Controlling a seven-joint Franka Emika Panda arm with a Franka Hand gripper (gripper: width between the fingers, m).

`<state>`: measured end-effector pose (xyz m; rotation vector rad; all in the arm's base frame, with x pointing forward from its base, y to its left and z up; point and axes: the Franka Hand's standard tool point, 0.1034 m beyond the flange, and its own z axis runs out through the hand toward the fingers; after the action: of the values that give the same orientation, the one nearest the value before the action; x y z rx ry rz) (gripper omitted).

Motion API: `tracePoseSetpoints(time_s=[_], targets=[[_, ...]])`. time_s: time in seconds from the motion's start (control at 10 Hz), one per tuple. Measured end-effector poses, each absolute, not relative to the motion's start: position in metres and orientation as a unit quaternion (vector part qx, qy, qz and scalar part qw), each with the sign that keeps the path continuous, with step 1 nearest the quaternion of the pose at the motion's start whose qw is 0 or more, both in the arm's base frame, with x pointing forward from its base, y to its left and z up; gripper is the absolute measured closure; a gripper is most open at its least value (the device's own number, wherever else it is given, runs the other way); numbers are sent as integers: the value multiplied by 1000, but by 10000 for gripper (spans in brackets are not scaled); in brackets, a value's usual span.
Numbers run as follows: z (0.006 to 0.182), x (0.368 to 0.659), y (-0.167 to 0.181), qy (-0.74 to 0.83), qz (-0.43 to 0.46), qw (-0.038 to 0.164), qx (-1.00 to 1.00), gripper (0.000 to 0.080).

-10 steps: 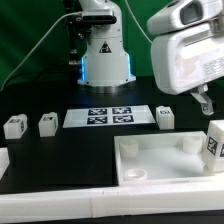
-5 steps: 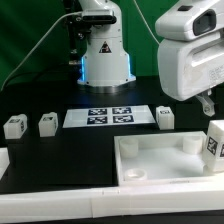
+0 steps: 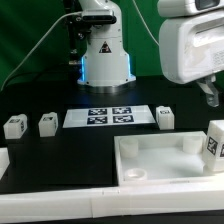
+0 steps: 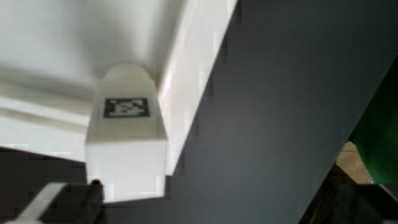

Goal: Assemble one leg

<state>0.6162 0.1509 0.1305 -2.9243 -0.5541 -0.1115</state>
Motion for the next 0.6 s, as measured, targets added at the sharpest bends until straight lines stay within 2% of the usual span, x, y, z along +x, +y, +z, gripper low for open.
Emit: tracePoseSetpoints(time_s=[0.6], targets=[[126,620,150,-199,-44,82,-976,151]])
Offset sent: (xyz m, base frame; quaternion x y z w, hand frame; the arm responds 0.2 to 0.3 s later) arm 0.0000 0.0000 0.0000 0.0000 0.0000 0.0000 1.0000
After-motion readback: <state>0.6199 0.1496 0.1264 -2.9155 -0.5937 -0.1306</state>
